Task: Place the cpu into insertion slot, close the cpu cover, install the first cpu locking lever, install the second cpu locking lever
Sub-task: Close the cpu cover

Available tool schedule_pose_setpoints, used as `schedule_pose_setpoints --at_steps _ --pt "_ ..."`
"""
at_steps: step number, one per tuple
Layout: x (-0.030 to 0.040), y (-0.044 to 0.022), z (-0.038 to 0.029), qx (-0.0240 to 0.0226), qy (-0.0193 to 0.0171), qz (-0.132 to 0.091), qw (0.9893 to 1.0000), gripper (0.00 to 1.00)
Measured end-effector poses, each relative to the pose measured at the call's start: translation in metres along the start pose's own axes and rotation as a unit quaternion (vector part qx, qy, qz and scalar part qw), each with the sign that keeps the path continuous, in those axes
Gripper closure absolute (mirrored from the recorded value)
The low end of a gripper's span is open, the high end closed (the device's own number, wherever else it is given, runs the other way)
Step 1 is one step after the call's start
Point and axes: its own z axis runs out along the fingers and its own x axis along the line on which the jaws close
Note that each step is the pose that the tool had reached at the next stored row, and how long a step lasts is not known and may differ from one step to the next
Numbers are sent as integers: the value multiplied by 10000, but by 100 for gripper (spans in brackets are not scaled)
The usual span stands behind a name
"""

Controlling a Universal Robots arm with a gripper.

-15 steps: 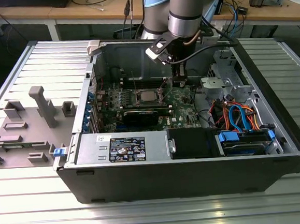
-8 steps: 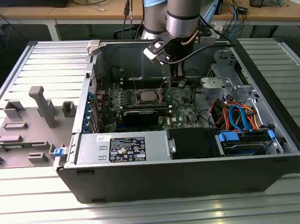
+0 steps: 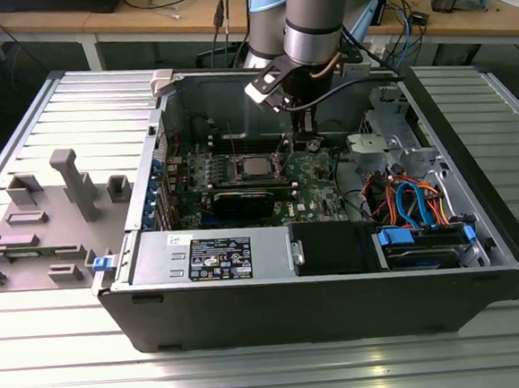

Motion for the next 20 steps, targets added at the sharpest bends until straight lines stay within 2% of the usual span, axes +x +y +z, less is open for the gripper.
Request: schedule_pose_setpoints --at_steps 20 --pt "-1 -66 -1 0 0 0 10000 89"
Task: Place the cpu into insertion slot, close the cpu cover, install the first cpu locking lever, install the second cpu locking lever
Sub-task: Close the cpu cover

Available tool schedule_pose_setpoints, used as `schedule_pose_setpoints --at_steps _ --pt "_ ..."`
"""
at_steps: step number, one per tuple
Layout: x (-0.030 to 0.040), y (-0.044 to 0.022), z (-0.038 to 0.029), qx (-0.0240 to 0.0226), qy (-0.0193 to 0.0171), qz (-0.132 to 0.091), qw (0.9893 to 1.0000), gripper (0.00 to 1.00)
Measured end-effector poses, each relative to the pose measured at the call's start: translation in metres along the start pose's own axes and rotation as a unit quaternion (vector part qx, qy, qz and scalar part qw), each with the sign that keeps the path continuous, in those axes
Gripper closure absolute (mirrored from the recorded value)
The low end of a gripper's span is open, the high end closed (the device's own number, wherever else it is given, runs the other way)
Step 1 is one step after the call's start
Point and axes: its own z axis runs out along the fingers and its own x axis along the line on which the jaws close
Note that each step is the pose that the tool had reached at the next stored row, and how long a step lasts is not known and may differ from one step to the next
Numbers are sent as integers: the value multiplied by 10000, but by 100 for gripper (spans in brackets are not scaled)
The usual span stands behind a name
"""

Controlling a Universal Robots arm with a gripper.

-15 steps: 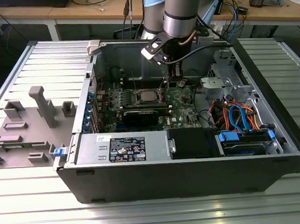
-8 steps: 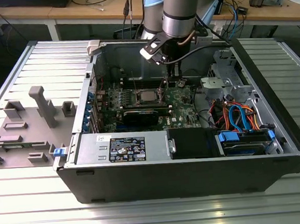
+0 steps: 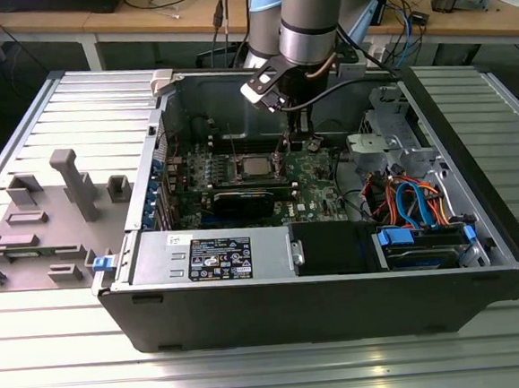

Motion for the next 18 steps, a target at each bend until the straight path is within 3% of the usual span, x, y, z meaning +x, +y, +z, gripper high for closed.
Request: schedule_pose_setpoints --at_steps 18 --pt "-1 -49 -1 0 0 0 10000 89"
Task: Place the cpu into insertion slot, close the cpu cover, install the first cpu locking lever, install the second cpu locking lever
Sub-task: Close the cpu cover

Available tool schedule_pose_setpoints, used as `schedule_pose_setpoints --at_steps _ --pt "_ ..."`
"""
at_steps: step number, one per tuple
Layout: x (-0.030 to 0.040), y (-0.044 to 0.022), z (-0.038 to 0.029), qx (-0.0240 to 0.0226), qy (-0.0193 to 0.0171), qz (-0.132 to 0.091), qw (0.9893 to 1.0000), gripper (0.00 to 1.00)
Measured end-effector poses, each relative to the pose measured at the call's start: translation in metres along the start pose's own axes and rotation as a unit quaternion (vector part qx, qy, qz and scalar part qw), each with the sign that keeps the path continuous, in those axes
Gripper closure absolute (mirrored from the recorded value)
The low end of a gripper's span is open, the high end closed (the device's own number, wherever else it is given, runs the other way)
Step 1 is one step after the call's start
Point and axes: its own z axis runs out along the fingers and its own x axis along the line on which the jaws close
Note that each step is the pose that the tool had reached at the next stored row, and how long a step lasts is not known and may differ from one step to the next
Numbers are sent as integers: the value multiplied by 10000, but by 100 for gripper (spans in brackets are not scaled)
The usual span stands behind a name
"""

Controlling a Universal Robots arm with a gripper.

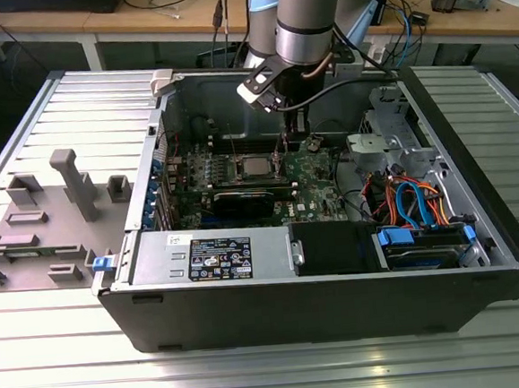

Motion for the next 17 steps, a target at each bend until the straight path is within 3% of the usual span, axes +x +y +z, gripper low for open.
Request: schedule_pose_setpoints --at_steps 17 --pt "-1 -47 0 0 0 0 10000 89"
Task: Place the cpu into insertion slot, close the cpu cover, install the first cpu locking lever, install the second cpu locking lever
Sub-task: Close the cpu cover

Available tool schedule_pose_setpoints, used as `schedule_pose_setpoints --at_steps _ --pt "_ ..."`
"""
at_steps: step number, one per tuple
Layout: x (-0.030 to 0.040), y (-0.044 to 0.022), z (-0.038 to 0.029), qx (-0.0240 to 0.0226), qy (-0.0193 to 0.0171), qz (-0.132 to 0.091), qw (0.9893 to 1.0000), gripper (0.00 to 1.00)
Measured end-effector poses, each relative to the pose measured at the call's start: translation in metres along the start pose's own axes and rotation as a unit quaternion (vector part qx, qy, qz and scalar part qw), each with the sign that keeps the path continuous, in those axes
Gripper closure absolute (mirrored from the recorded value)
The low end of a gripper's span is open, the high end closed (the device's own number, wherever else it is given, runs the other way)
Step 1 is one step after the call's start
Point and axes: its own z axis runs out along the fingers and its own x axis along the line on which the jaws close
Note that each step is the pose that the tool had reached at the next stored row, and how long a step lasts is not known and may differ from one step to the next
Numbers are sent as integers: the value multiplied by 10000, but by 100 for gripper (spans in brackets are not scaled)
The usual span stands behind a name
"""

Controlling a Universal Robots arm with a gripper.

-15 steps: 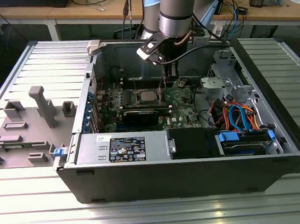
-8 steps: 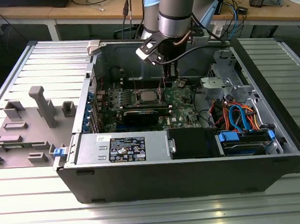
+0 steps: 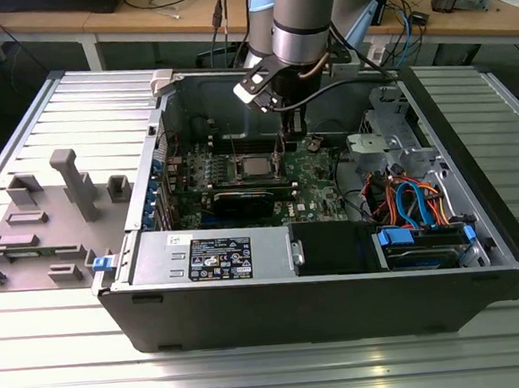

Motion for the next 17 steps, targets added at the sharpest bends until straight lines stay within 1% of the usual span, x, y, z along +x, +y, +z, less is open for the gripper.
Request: schedule_pose_setpoints --at_steps 17 --pt "-1 -47 -1 0 0 0 10000 89"
